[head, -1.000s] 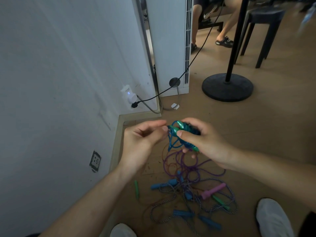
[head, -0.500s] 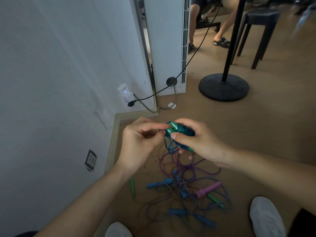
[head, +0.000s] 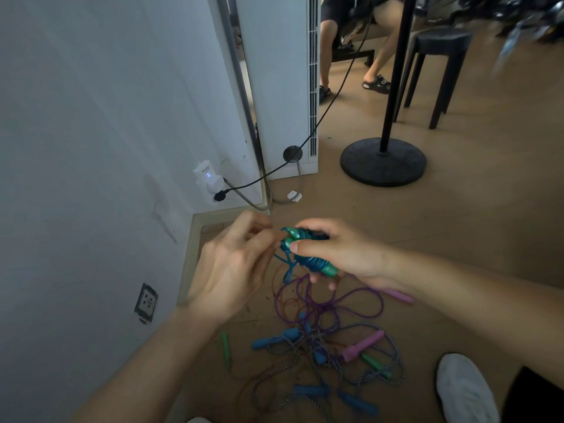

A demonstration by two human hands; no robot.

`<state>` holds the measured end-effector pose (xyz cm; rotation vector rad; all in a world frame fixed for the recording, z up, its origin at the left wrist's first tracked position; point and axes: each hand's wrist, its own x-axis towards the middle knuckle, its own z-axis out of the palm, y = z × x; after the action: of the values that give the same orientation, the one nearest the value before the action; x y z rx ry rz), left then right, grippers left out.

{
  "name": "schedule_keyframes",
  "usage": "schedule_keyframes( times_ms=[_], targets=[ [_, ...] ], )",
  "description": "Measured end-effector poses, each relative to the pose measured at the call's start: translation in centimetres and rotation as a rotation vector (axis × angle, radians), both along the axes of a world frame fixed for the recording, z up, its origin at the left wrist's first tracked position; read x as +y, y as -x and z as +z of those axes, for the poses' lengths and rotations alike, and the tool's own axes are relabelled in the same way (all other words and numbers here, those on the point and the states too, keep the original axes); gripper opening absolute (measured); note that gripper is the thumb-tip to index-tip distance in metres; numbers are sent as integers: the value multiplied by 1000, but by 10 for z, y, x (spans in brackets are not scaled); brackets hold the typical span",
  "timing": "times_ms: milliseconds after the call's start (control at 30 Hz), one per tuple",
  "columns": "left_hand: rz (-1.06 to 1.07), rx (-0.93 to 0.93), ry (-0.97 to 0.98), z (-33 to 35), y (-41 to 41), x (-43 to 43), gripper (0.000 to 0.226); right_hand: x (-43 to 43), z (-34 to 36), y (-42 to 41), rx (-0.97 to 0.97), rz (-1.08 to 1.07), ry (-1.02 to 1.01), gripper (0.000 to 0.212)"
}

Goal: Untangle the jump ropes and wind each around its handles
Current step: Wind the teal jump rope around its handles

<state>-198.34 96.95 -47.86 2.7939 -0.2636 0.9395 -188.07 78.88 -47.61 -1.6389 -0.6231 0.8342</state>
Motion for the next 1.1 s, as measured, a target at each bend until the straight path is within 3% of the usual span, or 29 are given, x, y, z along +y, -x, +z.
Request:
schedule_keyframes(
  times_ms=[300,400,500,600,733,867,933,1100],
  targets=[
    [45,40,183,0,-6,-14,11,2,-7,-12,-22,54,139,26],
    [-10,104,406,4,-7,-18,5,3,-9,-15,44,-17,122,37],
    [-66,171,559,9,-8,-11,10,2,-10,-18,85,-112,48,34],
    [-71,141,429,14,-7,3,22,1,-12,-20,75,-178,-16,27],
    [-50,130,304,16,-5,9,19,-1,-13,-21,39,-203,-34,25],
    [86,246,601,11,-2,4,8,0,-16,-21,-52,-209,-41,25],
    [118,217,720,10,-2,2,7,1,-17,-19,-120,-184,-39,24],
    [215,275,963,5,-6,10,21,2,-19,-14,-146,-170,-60,22]
  ],
)
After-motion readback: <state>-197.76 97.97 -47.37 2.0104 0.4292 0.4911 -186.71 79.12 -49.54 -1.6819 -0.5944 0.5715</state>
